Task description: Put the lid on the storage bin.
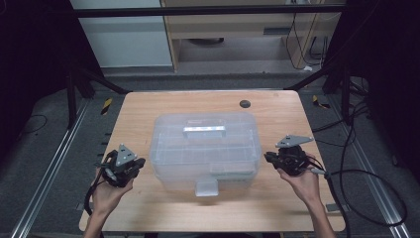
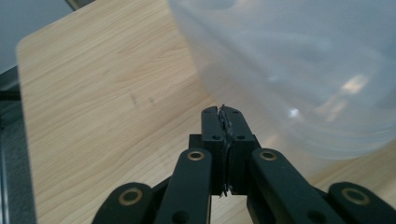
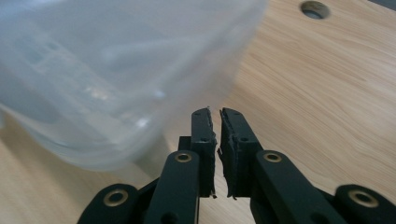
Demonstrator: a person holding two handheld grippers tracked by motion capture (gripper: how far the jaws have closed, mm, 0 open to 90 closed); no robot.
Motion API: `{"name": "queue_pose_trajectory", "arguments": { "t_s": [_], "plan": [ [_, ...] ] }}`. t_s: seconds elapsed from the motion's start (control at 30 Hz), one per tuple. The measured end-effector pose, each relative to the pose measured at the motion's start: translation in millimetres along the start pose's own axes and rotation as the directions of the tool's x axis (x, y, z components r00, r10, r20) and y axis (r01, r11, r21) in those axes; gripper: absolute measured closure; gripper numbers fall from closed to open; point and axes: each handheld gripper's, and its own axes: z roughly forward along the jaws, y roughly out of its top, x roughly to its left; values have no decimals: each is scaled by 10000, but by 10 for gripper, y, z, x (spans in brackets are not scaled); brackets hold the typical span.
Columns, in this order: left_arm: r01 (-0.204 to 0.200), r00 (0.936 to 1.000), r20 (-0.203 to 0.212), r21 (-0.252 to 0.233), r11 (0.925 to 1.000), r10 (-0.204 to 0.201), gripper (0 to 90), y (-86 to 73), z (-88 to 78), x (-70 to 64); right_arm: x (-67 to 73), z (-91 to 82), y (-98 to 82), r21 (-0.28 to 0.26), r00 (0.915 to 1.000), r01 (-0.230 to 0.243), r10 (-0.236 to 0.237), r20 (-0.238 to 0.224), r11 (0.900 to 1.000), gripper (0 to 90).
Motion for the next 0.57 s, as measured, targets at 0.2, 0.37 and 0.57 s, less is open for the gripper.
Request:
{"name": "queue_pose_trajectory", "arguments": {
  "t_s": [0.2, 0.37, 0.57],
  "plan": [
    [821, 9956, -450, -60, 9966, -823, 760, -139, 74, 223, -198, -23, -153, -345, 9969, -662, 676, 414, 9972, 706],
    [1554, 9839, -930, 252, 9875, -1525, 627, -318, 225, 393, -356, 49, -305, -681, 9863, -1218, 1284, 1040, 9902, 457],
    [1799, 9763, -1308, 477, 9825, -1724, 450, -399, 317, 477, -495, 130, -451, -873, 9691, -1517, 1655, 1828, 9846, 265]
  ]
}}
